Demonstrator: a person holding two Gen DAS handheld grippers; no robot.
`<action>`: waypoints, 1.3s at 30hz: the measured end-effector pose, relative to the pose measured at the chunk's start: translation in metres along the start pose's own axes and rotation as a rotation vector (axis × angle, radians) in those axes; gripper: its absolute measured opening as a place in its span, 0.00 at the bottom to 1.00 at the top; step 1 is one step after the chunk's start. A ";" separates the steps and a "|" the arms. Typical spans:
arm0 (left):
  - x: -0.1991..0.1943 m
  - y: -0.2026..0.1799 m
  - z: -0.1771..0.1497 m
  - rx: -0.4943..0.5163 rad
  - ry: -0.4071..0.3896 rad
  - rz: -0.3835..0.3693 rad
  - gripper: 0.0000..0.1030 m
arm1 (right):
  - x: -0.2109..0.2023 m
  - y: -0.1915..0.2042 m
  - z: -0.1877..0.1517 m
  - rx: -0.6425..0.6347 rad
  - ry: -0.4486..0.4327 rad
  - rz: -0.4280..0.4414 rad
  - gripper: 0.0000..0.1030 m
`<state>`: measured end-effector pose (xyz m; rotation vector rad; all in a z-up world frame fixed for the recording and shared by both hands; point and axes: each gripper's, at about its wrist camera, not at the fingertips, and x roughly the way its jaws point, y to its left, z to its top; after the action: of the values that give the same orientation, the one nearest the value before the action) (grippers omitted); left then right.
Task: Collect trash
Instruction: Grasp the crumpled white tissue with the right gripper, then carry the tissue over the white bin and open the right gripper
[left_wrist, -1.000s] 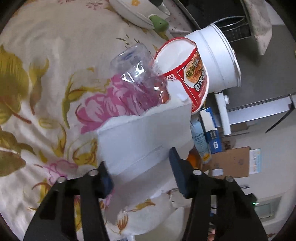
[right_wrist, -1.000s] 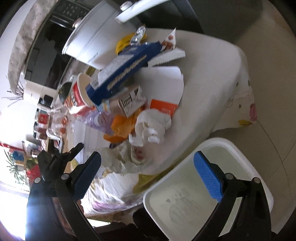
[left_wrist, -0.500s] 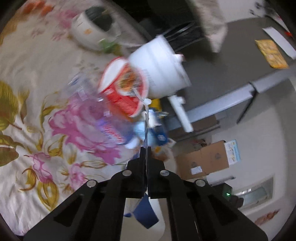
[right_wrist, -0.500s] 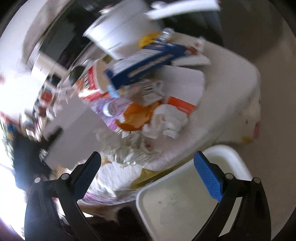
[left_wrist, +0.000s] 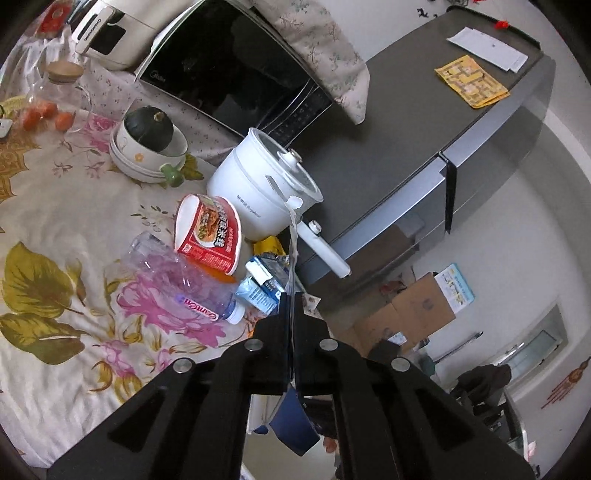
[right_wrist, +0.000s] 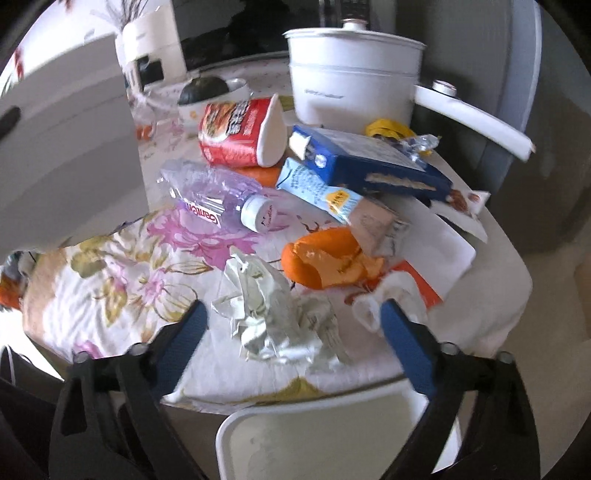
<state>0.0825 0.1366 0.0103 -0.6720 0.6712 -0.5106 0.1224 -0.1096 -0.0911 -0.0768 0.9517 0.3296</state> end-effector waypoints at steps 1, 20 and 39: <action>-0.004 -0.001 -0.001 0.003 0.001 0.002 0.01 | 0.004 0.002 0.002 -0.001 0.011 0.008 0.66; -0.009 -0.004 -0.005 0.021 0.007 0.014 0.01 | -0.029 0.004 0.008 0.025 -0.072 0.048 0.20; 0.014 -0.038 -0.022 0.088 0.074 -0.044 0.01 | -0.076 -0.029 -0.067 -0.022 0.063 -0.055 0.21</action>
<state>0.0682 0.0934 0.0186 -0.5881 0.7005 -0.6044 0.0378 -0.1694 -0.0709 -0.1340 1.0065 0.2887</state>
